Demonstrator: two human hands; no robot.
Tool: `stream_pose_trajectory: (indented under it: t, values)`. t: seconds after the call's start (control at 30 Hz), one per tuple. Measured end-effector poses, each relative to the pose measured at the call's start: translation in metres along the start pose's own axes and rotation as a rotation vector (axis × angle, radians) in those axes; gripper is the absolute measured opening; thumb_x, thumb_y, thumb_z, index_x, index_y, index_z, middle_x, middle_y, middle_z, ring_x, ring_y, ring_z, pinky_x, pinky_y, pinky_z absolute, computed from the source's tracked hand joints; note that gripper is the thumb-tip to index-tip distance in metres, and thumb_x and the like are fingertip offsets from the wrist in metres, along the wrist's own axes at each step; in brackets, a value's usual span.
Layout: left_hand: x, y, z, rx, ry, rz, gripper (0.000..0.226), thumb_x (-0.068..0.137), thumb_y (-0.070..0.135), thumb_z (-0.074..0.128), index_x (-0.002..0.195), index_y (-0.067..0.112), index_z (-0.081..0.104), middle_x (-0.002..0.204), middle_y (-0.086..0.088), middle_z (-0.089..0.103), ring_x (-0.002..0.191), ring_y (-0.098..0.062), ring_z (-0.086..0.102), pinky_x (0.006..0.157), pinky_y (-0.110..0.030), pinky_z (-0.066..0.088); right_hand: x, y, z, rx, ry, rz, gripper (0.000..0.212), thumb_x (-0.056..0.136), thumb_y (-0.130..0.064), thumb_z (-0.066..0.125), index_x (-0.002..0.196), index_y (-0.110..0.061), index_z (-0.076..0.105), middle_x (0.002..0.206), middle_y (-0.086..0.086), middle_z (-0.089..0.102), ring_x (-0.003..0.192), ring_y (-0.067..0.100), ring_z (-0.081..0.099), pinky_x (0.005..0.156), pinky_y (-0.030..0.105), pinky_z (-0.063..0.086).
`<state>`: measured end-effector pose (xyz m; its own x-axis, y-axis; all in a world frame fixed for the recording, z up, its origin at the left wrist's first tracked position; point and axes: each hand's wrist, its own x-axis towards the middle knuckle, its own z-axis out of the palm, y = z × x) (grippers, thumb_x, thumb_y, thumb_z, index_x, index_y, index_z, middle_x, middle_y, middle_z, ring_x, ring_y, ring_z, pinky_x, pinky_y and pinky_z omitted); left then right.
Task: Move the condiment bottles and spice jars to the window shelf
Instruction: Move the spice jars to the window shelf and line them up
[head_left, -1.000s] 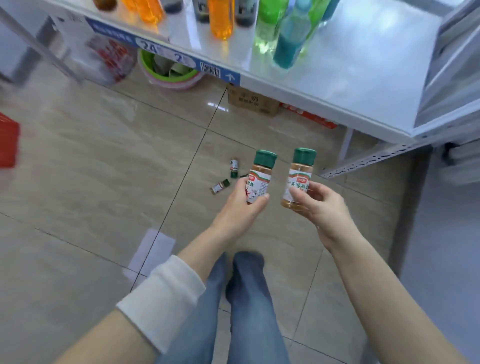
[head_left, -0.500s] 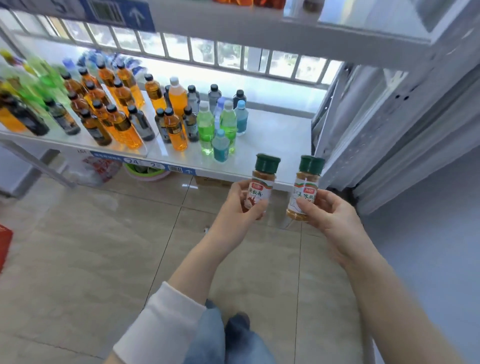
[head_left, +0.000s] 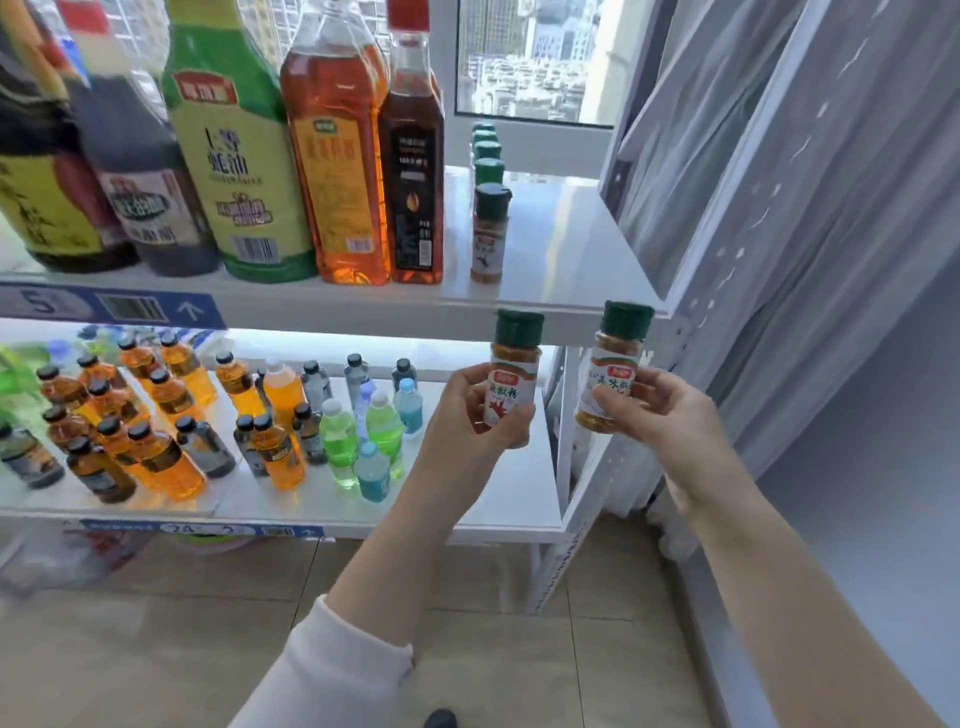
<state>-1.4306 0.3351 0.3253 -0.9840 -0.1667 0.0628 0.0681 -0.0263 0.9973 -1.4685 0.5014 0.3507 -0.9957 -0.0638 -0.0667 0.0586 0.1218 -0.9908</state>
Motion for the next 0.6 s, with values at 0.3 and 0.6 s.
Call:
stream_pose_trajectory:
  t: [0.3,0.6]
  values:
    - [0.098,0.024,0.005,-0.024,-0.072,0.045,0.035,0.083,0.018,0.066,0.109,0.026,0.044,0.103,0.001,0.063,0.085,-0.010,0.064,0.074,-0.023,0.057,0.117,-0.039,0.017,-0.030,0.056,-0.098,0.028,0.071,-0.022,0.076,0.094,-0.025,0.060,0.098,-0.006,0.069,0.095,0.012,0.066,0.095,0.034,0.048]
    - [0.158,0.033,0.036,-0.099,-0.165,0.032,0.030,0.084,0.019,0.066,0.105,0.028,0.046,0.097,0.001,0.065,0.075,-0.004,0.065,0.077,-0.029,0.057,0.232,-0.054,0.025,-0.171,0.111,-0.113,0.029,0.081,-0.026,0.068,0.105,-0.018,0.054,0.099,-0.005,0.063,0.091,0.010,0.060,0.097,0.041,0.046]
